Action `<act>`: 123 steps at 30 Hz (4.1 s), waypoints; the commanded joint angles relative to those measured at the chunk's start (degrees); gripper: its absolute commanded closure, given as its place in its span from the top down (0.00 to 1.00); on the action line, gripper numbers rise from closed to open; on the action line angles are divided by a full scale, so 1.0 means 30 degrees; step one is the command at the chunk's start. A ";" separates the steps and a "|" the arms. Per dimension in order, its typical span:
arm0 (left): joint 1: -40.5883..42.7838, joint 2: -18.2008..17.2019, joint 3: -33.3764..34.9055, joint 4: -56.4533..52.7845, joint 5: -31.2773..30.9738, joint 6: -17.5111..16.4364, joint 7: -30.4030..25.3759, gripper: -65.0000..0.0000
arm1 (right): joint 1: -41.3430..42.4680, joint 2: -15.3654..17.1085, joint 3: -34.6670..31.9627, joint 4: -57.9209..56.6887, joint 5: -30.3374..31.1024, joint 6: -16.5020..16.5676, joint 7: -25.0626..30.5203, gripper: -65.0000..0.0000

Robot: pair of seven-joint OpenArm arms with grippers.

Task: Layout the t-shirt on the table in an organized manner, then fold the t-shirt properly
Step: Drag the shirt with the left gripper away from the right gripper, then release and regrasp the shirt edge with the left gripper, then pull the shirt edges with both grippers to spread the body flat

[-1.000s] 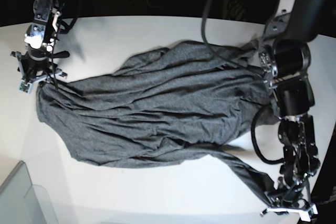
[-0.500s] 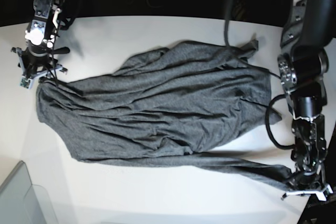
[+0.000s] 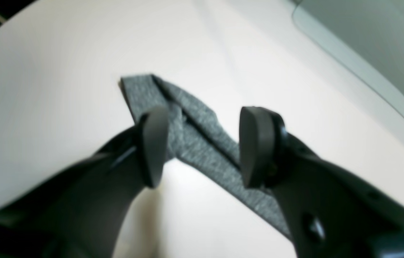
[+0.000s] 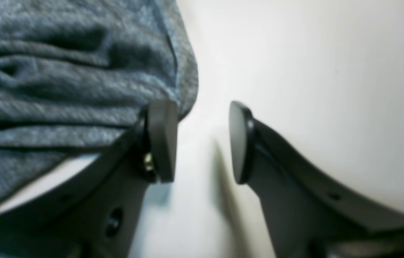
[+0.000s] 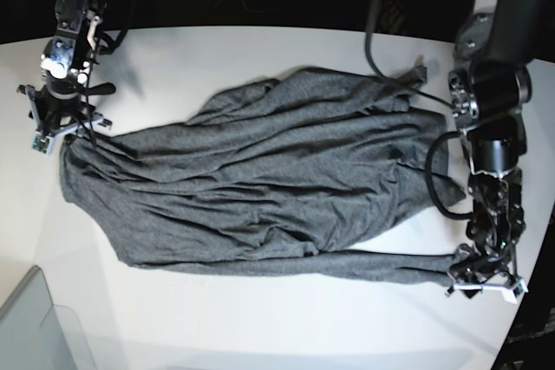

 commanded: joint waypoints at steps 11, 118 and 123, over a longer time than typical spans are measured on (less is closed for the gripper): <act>0.8382 0.1031 0.0064 1.1156 -0.0798 -0.0003 -0.0343 0.49 | 0.0046 0.0250 -0.1945 0.1564 -0.0062 -0.0023 0.0548 0.38; 1.0844 0.3200 0.0035 1.1596 -0.0681 -0.0120 0.3760 0.20 | 1.4434 -0.0014 -0.3967 -1.3879 -0.0091 0.3933 0.0753 0.00; 1.1283 0.2320 -0.0024 1.0394 -0.0768 -0.0120 0.4434 0.20 | 1.6544 0.0104 -0.3938 -1.9564 -0.0091 0.3904 0.2658 0.00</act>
